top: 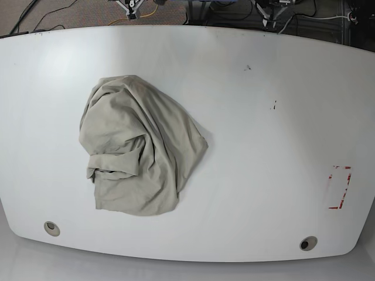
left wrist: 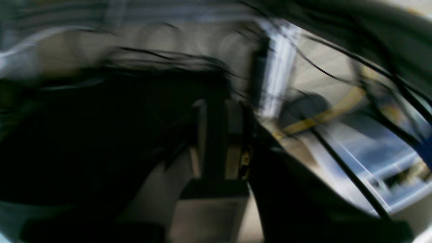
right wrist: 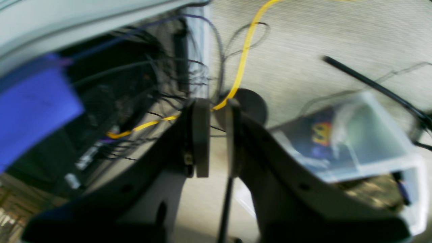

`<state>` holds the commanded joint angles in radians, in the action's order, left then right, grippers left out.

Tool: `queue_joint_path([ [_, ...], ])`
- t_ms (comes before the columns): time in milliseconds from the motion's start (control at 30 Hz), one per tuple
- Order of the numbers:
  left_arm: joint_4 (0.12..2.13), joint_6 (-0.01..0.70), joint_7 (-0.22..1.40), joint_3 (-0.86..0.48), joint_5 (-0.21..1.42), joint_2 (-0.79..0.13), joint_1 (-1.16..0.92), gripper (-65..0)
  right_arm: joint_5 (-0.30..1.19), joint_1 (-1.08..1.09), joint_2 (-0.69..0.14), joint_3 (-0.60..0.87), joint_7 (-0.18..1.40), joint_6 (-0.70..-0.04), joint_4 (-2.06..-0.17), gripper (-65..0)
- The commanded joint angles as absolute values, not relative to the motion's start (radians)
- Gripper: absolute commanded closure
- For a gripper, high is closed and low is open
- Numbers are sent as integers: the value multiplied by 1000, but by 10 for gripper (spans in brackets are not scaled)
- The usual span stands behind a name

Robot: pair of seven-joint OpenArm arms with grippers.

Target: Layout the t-shirt on the table in an organized manner, then fold the t-shirt properly

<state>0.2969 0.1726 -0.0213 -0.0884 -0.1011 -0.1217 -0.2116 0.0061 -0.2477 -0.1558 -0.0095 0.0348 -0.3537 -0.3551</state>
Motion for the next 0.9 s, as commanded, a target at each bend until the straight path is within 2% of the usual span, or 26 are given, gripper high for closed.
queue_joint_path([
  [233, 383, 168, -6, -103, -103, -136, -273, -75, 10, -258, -161, -23, 30, -356, -343, -67],
  [267, 209, 147, -39, -87, -105, -114, -139, -92, 19, -200, -91, -35, 25, -341, -363, -86],
  [900, 209, 147, -41, -87, -105, -114, -133, -93, 19, -186, -73, -30, 24, -341, -357, -86],
])
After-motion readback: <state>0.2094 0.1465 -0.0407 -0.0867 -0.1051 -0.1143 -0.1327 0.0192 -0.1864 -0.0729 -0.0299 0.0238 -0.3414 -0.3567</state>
